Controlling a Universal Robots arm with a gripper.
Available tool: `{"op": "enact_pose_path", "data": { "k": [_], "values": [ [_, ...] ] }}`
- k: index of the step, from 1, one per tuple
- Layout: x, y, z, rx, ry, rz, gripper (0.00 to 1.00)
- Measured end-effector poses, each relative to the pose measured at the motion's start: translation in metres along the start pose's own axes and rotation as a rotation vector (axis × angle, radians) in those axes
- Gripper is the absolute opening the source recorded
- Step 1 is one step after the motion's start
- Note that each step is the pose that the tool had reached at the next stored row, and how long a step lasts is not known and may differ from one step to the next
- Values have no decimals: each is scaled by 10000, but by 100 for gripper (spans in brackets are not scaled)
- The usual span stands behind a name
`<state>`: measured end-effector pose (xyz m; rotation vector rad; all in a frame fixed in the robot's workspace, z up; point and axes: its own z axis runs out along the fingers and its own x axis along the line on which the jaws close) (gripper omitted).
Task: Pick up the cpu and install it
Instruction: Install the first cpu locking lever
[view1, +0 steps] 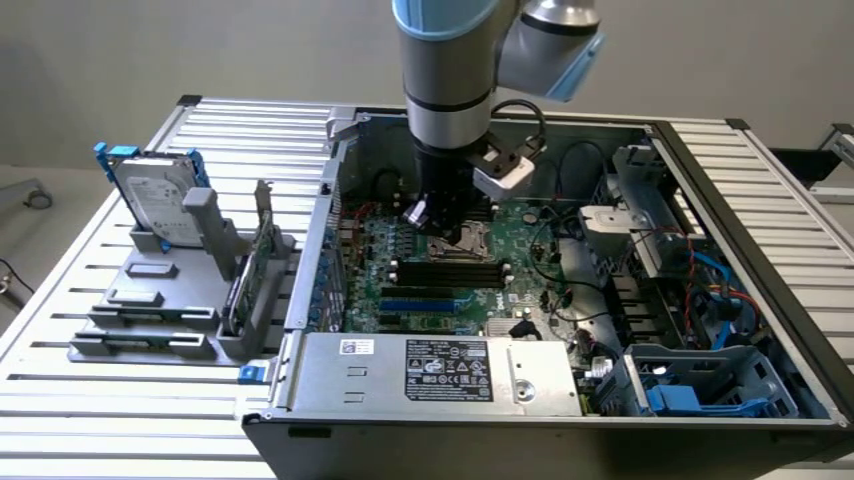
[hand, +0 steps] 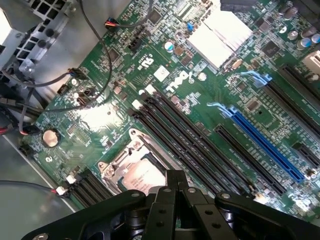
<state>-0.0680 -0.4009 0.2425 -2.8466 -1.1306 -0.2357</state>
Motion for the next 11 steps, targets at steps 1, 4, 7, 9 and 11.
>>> {"op": "enact_pose_path", "data": {
  "k": [1,4,7,9,11],
  "values": [
    [-23,-16,-4,0,1,0,11],
    [-77,-63,-14,0,0,0,11],
    [-108,-92,-21,-1,0,2,11],
    [-119,-101,-23,-2,0,12,11],
    [-130,-111,-24,-6,1,38,11]
  ]
}}
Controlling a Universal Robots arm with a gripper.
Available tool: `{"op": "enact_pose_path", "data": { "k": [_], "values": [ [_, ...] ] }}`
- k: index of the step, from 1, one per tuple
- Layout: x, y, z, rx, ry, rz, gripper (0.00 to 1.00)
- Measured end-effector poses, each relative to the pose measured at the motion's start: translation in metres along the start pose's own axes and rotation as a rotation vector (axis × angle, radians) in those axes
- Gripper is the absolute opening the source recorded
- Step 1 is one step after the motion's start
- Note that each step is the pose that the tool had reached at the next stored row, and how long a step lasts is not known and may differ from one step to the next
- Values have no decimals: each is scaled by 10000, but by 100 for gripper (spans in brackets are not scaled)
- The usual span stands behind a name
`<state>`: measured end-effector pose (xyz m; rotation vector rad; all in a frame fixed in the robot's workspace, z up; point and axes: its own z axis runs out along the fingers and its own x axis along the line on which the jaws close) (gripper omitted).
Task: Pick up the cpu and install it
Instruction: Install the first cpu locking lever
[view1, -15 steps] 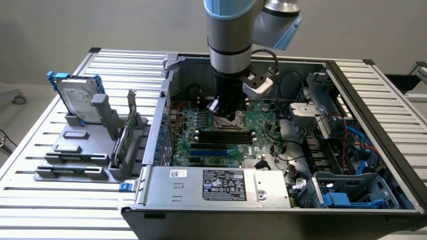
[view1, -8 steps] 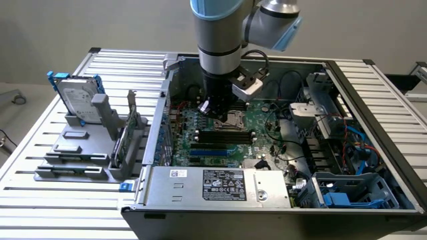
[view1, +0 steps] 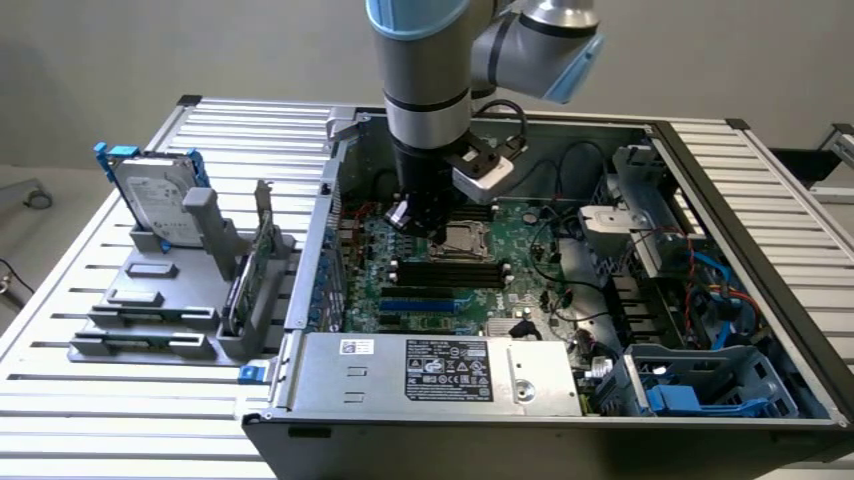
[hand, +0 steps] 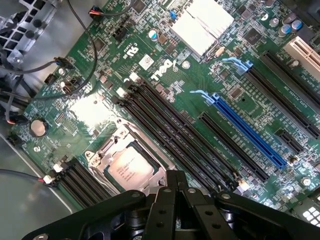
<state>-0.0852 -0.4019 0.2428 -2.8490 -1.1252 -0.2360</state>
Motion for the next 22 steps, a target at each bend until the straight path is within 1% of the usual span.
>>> {"op": "enact_pose_path", "data": {
  "k": [4,11,22],
  "values": [
    [-14,-11,4,-7,2,39,11],
    [-54,-42,43,-15,0,89,11],
    [-128,-94,148,-24,-2,142,11]
  ]
}}
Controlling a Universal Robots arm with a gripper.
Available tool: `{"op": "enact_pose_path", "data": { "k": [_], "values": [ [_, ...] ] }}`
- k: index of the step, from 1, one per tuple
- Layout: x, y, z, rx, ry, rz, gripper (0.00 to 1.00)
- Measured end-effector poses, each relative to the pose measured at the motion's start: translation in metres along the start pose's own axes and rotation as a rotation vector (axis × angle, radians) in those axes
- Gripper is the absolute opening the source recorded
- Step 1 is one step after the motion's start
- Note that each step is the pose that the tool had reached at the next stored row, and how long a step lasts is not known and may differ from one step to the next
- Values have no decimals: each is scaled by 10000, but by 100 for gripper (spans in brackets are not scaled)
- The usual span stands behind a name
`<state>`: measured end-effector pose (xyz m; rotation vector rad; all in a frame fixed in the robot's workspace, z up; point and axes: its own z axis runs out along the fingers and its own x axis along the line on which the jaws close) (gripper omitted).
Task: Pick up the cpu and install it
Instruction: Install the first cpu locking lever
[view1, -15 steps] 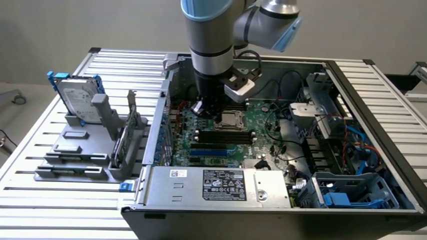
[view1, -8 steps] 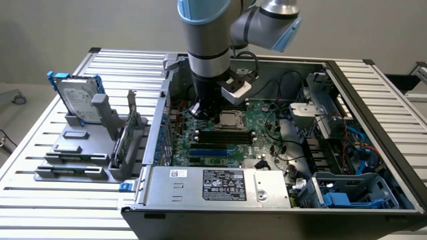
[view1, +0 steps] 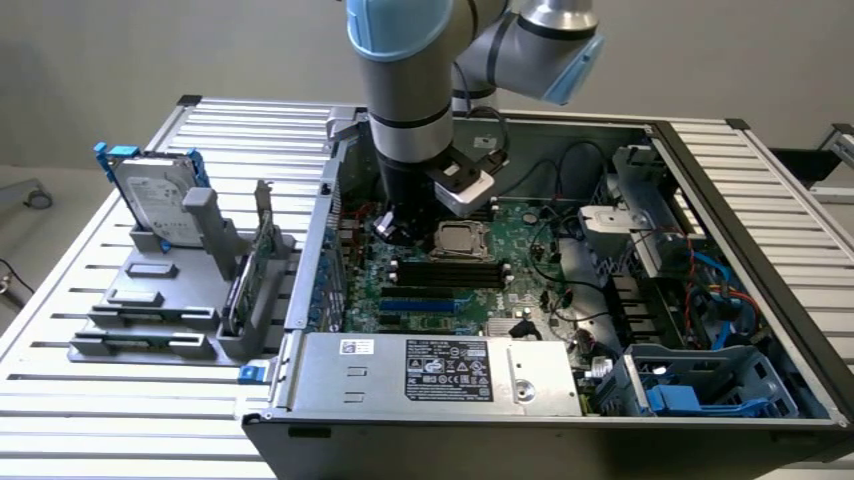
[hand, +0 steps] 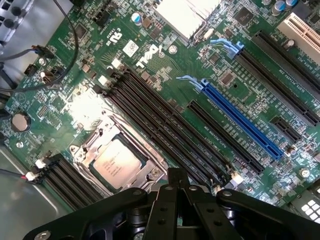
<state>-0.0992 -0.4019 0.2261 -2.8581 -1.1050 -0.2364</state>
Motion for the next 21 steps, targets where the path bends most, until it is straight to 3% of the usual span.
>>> {"op": "enact_pose_path", "data": {
  "k": [12,21],
  "values": [
    [-30,-32,70,27,25,4,11],
    [-38,-53,112,185,171,31,11]
  ]
}}
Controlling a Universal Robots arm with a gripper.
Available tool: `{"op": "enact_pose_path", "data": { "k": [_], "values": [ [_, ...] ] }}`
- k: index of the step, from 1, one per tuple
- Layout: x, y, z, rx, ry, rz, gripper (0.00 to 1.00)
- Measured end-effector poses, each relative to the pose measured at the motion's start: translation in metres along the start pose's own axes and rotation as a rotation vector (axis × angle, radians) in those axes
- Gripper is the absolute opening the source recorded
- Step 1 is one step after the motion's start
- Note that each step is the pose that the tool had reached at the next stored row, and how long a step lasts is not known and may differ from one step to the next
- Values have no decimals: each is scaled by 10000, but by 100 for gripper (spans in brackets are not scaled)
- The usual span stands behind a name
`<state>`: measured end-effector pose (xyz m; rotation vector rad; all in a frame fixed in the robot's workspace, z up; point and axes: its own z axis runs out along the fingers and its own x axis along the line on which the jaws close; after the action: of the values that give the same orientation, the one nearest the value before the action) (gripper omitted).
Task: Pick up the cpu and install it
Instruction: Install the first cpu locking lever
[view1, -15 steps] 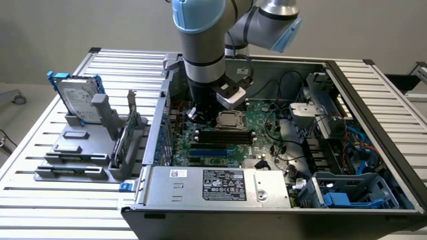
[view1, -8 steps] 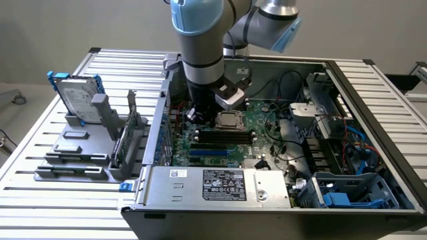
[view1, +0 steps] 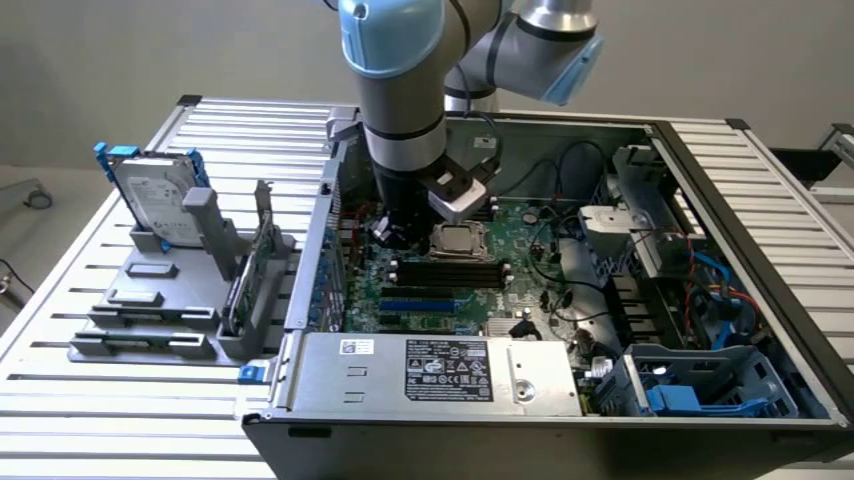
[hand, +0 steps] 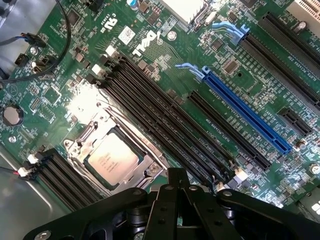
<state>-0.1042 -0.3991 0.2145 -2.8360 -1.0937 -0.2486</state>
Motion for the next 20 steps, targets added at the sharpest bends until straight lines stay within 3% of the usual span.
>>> {"op": "enact_pose_path", "data": {
  "k": [20],
  "values": [
    [-22,-24,132,223,207,35,11]
  ]
}}
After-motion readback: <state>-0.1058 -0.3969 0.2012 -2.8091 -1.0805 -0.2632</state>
